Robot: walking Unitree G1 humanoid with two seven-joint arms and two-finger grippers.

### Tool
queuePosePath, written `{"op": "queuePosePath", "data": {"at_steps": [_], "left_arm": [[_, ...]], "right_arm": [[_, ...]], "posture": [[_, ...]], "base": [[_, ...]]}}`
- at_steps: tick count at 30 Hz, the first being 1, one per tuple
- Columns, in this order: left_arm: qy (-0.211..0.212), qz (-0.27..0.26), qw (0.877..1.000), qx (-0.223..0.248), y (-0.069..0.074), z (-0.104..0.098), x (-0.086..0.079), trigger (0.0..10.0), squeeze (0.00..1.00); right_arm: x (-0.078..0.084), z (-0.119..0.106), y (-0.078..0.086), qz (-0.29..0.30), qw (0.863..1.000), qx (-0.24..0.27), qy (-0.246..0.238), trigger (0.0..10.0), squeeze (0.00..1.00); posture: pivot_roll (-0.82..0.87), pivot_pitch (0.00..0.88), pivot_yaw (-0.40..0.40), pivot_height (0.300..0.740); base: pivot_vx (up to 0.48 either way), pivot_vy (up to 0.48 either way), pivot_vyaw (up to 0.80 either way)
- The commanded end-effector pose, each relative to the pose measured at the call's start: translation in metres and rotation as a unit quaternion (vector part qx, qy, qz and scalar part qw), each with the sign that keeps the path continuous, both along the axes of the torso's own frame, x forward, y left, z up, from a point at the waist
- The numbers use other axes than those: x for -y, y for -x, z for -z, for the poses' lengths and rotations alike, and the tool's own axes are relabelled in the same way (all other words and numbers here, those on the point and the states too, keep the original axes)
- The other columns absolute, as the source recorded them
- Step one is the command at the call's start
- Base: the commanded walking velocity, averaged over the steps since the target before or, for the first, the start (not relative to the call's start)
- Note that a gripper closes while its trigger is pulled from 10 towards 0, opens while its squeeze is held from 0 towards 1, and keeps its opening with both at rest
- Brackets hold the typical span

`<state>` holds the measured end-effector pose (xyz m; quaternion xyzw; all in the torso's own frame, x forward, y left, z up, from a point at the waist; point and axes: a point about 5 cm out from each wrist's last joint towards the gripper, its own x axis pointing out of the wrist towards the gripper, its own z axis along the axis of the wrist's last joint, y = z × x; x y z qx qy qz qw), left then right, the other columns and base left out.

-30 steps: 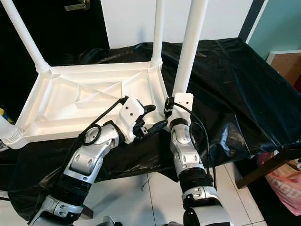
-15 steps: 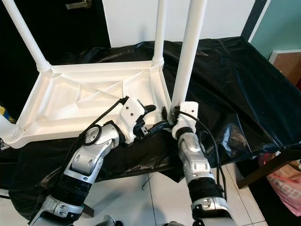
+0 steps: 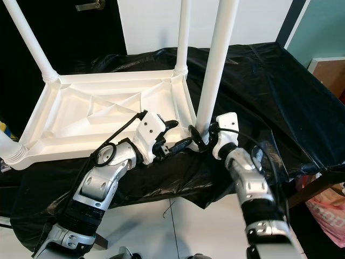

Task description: Building children table

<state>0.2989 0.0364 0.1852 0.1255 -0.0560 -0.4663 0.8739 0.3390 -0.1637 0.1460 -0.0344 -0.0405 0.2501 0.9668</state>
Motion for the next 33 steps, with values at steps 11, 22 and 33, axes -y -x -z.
{"op": "queuePosePath", "data": {"at_steps": [11, 22, 33], "left_arm": [[-0.001, -0.035, 0.999, -0.001, -0.003, 0.002, -0.005, 10.0, 0.0], [0.001, -0.035, 0.999, -0.001, -0.002, 0.001, -0.006, 10.0, 0.0], [0.0, -0.033, 0.999, 0.0, -0.003, 0.001, -0.005, 10.0, 0.0]], "right_arm": [[-0.01, 0.013, -0.011, -0.038, 0.998, -0.024, 0.048, 0.0, 0.0], [-0.003, 0.02, -0.013, -0.027, 0.998, -0.04, 0.043, 0.0, 0.0], [0.0, 0.027, -0.014, 0.041, 0.997, -0.06, 0.014, 10.0, 0.0]], "posture": [[-0.01, 0.064, -0.006, 0.74], [-0.01, 0.064, 0.0, 0.74], [-0.01, 0.06, 0.001, 0.74]], "base": [[0.0, 0.0, 0.0], [0.0, 0.0, 0.0], [0.0, 0.0, 0.0]]}}
